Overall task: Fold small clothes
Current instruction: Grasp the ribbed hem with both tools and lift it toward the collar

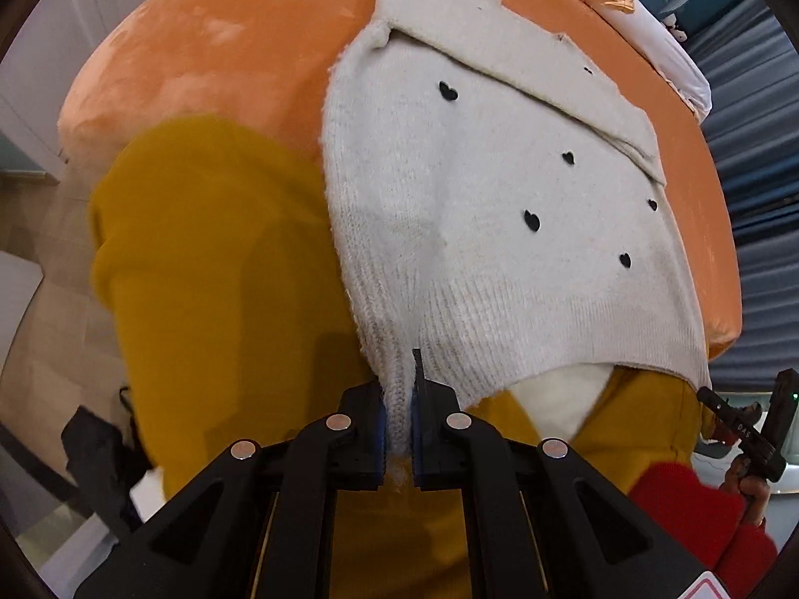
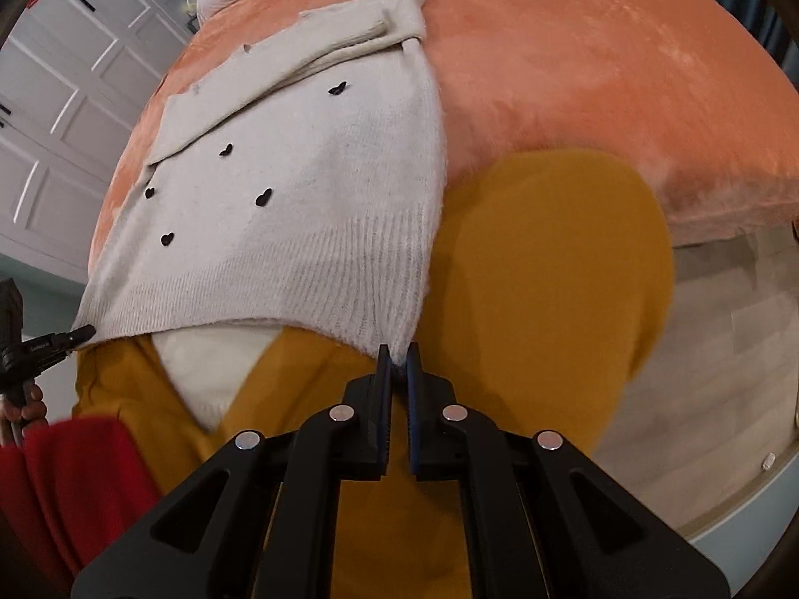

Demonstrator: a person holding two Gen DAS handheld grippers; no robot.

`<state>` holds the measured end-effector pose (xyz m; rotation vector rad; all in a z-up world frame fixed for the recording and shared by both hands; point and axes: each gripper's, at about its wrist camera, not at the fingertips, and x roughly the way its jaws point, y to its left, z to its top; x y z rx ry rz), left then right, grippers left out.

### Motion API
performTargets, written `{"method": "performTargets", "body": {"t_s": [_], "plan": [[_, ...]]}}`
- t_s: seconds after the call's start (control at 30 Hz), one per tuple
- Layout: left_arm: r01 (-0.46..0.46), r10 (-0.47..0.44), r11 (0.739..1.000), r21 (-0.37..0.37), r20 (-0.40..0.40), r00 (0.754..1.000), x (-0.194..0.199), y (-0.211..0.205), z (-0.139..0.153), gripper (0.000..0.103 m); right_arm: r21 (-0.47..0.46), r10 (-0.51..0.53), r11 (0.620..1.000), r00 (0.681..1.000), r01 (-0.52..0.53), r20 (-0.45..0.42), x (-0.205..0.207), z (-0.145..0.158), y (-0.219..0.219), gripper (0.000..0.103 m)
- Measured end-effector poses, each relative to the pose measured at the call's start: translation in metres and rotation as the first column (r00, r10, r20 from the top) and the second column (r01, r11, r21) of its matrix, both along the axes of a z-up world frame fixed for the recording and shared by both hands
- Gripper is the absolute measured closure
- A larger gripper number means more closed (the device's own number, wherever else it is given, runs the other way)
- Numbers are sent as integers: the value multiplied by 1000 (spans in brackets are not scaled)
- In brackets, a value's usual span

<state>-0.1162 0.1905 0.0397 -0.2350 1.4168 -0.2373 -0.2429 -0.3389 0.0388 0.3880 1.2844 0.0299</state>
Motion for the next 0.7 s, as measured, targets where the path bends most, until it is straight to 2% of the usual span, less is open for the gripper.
{"method": "performTargets", "body": {"t_s": [0.07,0.13,0.23,0.27,0.3,0.33,0.4,0.43,0.47,0.53,0.63,0.7], "plan": [[-24,25,1000,-8,22,999,8,5,14,99,-4,-1,1000,1000,1,13,0,15,-4,99],[-57,60,998,-34,84,995,25,9,33,99,-5,-26,1000,996,26,86,11,34,-8,99],[-85,108,991,-100,258,960,67,2,73,99,-12,-71,997,964,77,258,48,66,-21,100],[-83,120,989,-124,337,934,91,-2,88,99,-7,-91,995,943,98,320,63,74,-27,100],[-82,128,988,-135,378,917,104,-6,95,99,-5,-115,992,911,127,396,84,82,-34,100],[-83,139,986,-144,440,887,128,-11,104,99,-13,-126,989,891,146,436,98,85,-37,100],[-101,163,984,-149,506,847,158,-21,109,98,0,-163,982,844,189,511,139,85,-48,100],[-115,175,983,-144,538,824,184,-28,108,98,2,-174,979,833,203,525,152,83,-51,100],[-127,180,983,-133,554,813,198,-33,105,98,9,-190,975,818,221,542,173,79,-55,100],[-159,203,979,-127,554,807,244,-47,89,98,6,-207,969,805,246,556,207,69,-62,100],[-195,222,975,-107,522,823,297,-60,59,98,-8,-223,963,809,270,543,260,47,-68,100],[-205,222,975,-89,502,836,315,-64,42,98,1,-246,958,818,287,519,290,29,-71,100]]}}
